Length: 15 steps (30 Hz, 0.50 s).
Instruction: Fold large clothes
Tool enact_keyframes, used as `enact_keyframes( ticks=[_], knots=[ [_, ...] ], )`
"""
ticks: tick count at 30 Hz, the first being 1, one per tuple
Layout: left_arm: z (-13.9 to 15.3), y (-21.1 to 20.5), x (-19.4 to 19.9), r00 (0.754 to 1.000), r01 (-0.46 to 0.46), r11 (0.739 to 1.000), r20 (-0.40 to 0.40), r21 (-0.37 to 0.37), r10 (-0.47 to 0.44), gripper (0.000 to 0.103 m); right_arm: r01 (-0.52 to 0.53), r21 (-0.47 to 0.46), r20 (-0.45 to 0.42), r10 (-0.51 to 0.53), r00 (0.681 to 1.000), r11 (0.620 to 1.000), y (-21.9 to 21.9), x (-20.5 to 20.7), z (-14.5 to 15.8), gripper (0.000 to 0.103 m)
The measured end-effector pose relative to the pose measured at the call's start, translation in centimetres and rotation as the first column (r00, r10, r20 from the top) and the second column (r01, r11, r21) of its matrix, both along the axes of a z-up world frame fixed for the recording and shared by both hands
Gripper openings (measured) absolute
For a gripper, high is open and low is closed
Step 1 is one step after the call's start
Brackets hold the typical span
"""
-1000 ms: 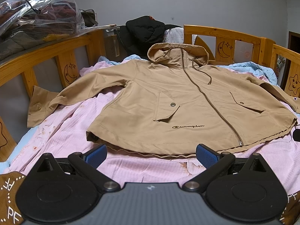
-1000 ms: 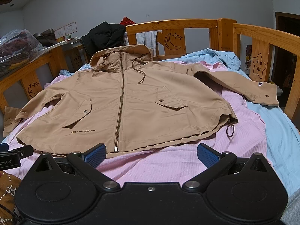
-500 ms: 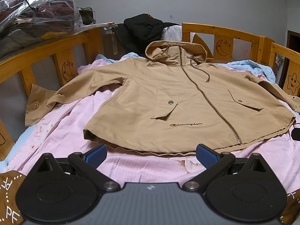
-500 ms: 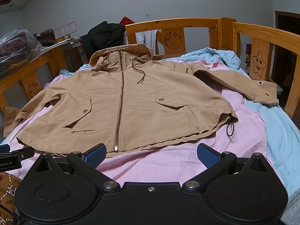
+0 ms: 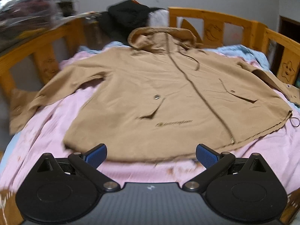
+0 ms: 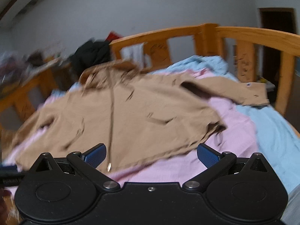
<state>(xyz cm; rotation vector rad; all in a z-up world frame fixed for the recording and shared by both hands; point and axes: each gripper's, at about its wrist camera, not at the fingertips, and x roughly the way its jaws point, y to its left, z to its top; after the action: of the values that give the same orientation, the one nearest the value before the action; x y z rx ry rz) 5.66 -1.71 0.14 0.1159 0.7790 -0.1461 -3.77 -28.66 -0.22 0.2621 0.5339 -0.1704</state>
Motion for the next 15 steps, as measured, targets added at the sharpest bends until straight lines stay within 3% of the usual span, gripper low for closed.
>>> enact_keyframes(
  ticks=[4,7,11,15],
  knots=[
    [2.8,-2.6,4.2,0.996,0.068,0.996,-0.053,-0.054,-0.071,0.103,0.196,0.073,0.040,-0.200,0.979,0.978,-4.7,1.0,1.9,0.102],
    [4.4,-4.6,6.7,0.993,0.082,0.990,-0.069,-0.119,-0.091,0.103,0.327,0.152,0.028,-0.335,0.942,0.933,-9.1,2.6,1.7,0.101],
    [4.6,-7.4,10.0,0.986,0.088,0.979,-0.123,-0.184,-0.112,0.103,0.504,0.282,-0.020,-0.520,0.854,0.816,-14.8,5.1,-0.7,0.090],
    [3.9,-10.3,12.3,0.984,0.120,0.983,-0.113,-0.139,-0.136,0.103,0.658,0.338,-0.069,-0.680,0.730,0.673,-18.8,7.3,-3.6,0.082]
  ],
)
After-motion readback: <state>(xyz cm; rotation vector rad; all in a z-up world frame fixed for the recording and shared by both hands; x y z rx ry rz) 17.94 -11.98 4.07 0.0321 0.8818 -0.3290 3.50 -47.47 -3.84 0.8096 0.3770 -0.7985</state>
